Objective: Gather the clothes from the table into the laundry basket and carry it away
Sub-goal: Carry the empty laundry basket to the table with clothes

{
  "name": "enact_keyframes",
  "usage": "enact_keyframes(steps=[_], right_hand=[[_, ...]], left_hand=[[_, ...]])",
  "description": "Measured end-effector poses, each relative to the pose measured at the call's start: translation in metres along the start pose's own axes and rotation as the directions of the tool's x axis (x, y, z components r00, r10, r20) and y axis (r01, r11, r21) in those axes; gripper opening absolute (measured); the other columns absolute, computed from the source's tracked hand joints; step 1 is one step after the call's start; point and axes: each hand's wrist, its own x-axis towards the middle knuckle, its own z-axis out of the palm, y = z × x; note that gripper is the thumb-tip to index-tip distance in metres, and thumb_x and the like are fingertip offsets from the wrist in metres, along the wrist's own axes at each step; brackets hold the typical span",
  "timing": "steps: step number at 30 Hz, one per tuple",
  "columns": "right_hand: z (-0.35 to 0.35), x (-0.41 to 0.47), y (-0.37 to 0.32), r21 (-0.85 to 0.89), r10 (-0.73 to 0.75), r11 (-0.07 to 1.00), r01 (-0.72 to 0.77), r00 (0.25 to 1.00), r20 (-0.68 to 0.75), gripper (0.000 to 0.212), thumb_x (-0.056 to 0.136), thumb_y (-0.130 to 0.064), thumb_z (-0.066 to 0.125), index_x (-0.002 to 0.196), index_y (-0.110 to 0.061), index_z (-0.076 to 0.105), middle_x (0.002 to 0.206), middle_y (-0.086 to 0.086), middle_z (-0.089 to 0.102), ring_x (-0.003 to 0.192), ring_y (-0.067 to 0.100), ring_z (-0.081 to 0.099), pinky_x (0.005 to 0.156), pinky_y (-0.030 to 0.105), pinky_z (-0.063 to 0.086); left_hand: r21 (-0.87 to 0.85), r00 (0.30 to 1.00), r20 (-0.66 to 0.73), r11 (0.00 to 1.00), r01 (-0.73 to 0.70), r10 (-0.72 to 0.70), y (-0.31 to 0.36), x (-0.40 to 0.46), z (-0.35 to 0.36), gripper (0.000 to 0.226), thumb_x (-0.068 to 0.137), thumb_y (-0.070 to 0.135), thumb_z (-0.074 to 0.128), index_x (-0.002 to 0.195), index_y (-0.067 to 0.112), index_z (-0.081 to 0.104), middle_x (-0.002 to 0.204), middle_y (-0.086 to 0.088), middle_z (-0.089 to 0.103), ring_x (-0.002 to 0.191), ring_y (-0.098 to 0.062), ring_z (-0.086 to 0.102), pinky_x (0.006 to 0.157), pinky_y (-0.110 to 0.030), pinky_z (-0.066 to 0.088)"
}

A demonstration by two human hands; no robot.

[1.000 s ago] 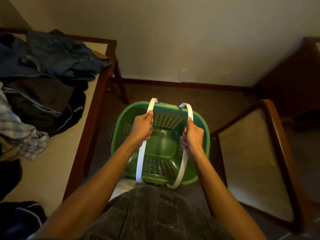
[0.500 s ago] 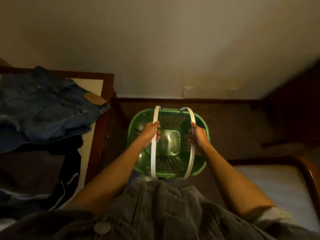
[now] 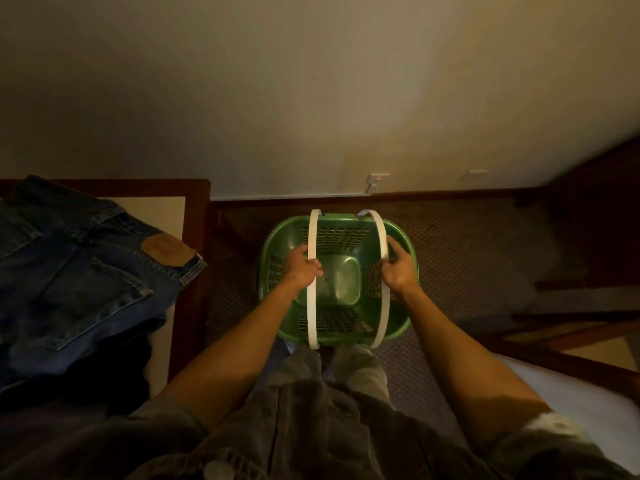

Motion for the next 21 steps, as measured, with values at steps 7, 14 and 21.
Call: enact_keyframes(steps=[7,14,21], right_hand=[[0.005,0.060,0.011,-0.263,-0.131,0.956,0.129,0.991,0.010,0.059,0.096,-0.004,0.047,0.151,-0.023,0.035,0.134,0.024,0.055,0.112,0.032,0.057,0.086,0.030,0.047],[-0.020,0.103,0.032,-0.307,-0.079,0.952,0.017,0.979,-0.189,0.057,0.093,-0.001,0.049,0.145,-0.022,0.044,0.133,0.024,0.052,0.119,0.040,0.053,0.095,0.039,0.045],[-0.050,0.158,0.098,-0.314,0.287,0.902,-0.297,0.955,-0.078,0.044,0.098,-0.016,0.053,0.143,-0.014,0.047,0.114,0.018,0.060,0.087,0.023,0.061,0.066,0.031,0.051]], left_hand=[[0.275,0.958,-0.214,0.952,-0.130,0.193,0.007,0.030,-0.006,0.055,0.102,0.013,0.052,0.153,0.030,0.040,0.127,-0.007,0.060,0.117,-0.027,0.059,0.100,-0.034,0.045],[0.403,0.940,-0.292,0.914,-0.047,0.177,-0.016,0.076,-0.033,0.062,0.098,0.006,0.053,0.154,0.025,0.037,0.140,-0.020,0.057,0.122,-0.037,0.058,0.101,-0.037,0.046],[0.614,0.990,-0.100,0.776,0.143,-0.103,-0.084,0.121,-0.044,0.074,0.096,0.007,0.061,0.159,0.017,0.024,0.168,-0.016,0.007,0.143,-0.045,0.034,0.119,-0.047,0.033]])
